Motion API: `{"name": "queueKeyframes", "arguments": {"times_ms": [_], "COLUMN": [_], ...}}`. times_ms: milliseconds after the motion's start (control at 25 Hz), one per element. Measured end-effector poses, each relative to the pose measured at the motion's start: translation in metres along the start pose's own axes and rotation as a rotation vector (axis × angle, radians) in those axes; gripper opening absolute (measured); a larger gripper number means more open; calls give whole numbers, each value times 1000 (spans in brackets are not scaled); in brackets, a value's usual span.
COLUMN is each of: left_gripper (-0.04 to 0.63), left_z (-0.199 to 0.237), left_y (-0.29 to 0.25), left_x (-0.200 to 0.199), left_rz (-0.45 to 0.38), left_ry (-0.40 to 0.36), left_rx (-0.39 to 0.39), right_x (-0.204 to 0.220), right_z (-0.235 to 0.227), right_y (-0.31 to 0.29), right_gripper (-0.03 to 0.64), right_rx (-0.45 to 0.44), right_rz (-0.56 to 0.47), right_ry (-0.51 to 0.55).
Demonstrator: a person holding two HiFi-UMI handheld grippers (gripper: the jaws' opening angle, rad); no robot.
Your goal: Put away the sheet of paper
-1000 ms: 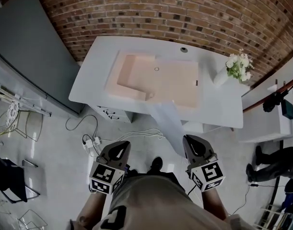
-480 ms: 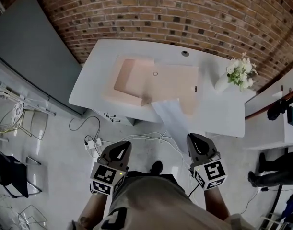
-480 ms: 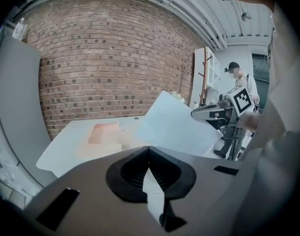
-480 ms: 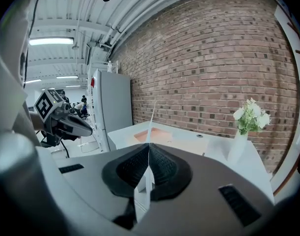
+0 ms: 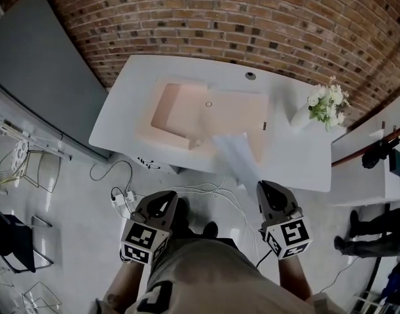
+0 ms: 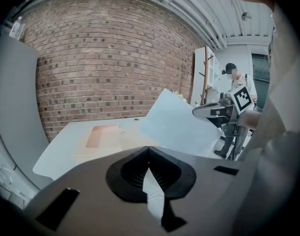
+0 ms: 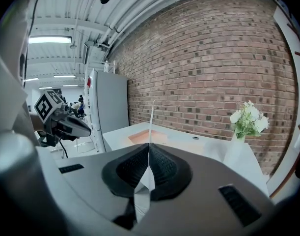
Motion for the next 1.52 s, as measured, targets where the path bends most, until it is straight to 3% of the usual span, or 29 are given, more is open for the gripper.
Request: {"name": "queueKeyframes", "arguments": {"times_ms": [560,1040,1520], "left_gripper": [14,14,14], "left_z": [77,153,191], "left_y": [-33,-44,-57], "left_x": [-37,-46,-41], "left_rz": [-34,-29,-22], "left_ry": [-25,-3,29], "left_rx": [122,197,272], "right_x": [-42,-72,-90], "right_z": [14,37,50], "right_y": [-54,-107,-131], "right_gripper": [23,23,23], "right_rx": [99,194,263], "right_rz": [51,119,163], "right_ry": [19,-6,1]}}
Point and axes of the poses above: the fingertips, and each gripper's own axes: y backward along the fingers, z to its left, x out of its underside, the point moved 7 cm from there along y, backward along the fingers, and after that the axes turned 10 degrees about y, right-handed, at the moved point
